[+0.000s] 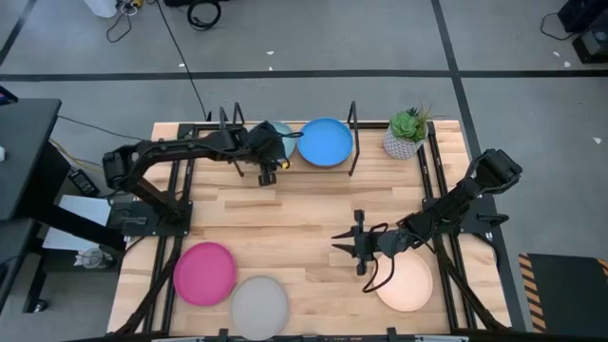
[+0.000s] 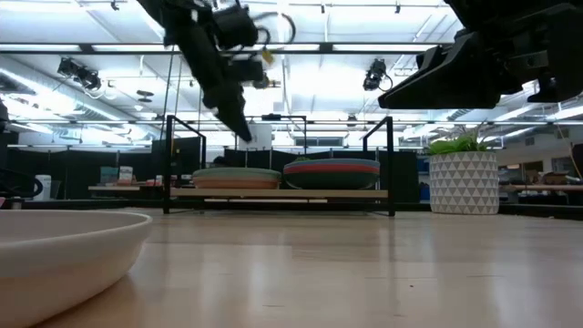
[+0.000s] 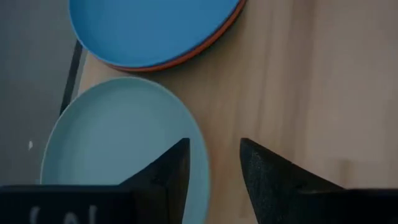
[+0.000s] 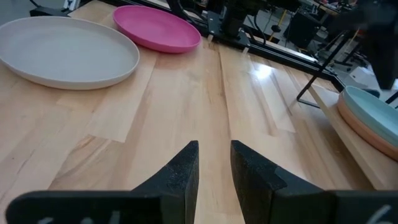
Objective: Place and stack plates onto a shelf
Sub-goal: Stack the light blue plate on top of the brown plate on the shelf
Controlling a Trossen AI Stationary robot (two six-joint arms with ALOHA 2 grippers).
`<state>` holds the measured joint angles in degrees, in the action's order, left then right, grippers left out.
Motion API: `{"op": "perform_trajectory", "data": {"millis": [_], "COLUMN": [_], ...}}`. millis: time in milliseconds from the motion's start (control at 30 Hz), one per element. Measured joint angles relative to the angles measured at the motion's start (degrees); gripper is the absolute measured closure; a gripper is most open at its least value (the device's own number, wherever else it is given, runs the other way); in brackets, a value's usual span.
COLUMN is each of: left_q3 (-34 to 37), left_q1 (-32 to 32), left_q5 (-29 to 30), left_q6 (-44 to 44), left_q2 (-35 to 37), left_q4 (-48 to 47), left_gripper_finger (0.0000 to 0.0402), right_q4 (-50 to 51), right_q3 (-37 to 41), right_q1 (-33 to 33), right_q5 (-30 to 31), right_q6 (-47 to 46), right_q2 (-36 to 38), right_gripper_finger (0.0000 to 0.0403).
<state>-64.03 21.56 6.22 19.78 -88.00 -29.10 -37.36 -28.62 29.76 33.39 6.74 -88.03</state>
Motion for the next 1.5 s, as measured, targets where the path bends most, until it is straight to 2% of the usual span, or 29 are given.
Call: {"op": "perform_trajectory", "data": {"millis": [100, 267, 333, 600, 667, 733, 833, 1033, 1100, 1200, 1333, 1500], "left_q3": [-0.9, -0.8, 0.5, 8.3, 9.9, 11.6, 14.2, 19.6, 20.9, 22.5, 24.3, 25.9], "left_q1": [-1.9, -6.9, -10.8, -25.8, -28.1, -29.0, -27.0, -17.3, -14.3, -11.0, -7.3, -3.7], "left_q5": [-0.5, -13.1, -13.5, -4.9, 0.7, 9.5, 19.4, 27.1, 27.3, 24.3, 22.0, 20.7], "left_q6": [-4.6, -11.7, -12.6, -15.1, -14.9, -14.6, -14.6, -13.6, -11.3, -7.6, -6.6, -6.3], "left_q2": [2.3, 3.3, 3.4, 3.3, 3.3, 3.3, 3.3, 3.3, 3.3, 3.3, 3.3, 3.3], "left_q4": [-2.2, -5.0, -4.1, 4.5, 5.9, 5.7, 8.9, 21.1, 25.6, 32.6, 40.3, 42.2], "left_gripper_finger": [0.0257, 0.0257, 0.0257, 0.0258, 0.0258, 0.0258, 0.0258, 0.0258, 0.0258, 0.0258, 0.0258, 0.0258], "right_q4": [0.0, 0.9, 1.1, 1.4, 1.0, -0.4, -3.4, -3.9, -3.8, -3.4, -2.8, -3.0], "right_q3": [0.0, 0.0, 0.0, 0.0, 0.0, 0.0, 0.0, 0.0, 0.0, 0.0, 0.0, 0.0], "right_q1": [0.0, -0.1, -0.4, -1.4, -1.7, -2.2, -3.4, -4.4, -4.4, -4.8, -5.2, -5.2], "right_q5": [0.0, 0.0, 0.0, 0.0, 0.2, 0.3, 0.2, -1.1, -1.1, -1.5, -2.0, -3.5], "right_q6": [0.6, 1.2, 1.2, -0.5, -0.5, -0.5, 0.5, 0.3, 0.8, 1.3, 1.7, 2.0], "right_q2": [0.0, 0.0, 0.0, 0.0, 0.0, 0.0, 0.0, -0.2, -0.8, -1.0, -1.0, -1.0], "right_gripper_finger": [0.0304, 0.0304, 0.0304, 0.0304, 0.0304, 0.0304, 0.0304, 0.0304, 0.0304, 0.0304, 0.0304, 0.0304]}}
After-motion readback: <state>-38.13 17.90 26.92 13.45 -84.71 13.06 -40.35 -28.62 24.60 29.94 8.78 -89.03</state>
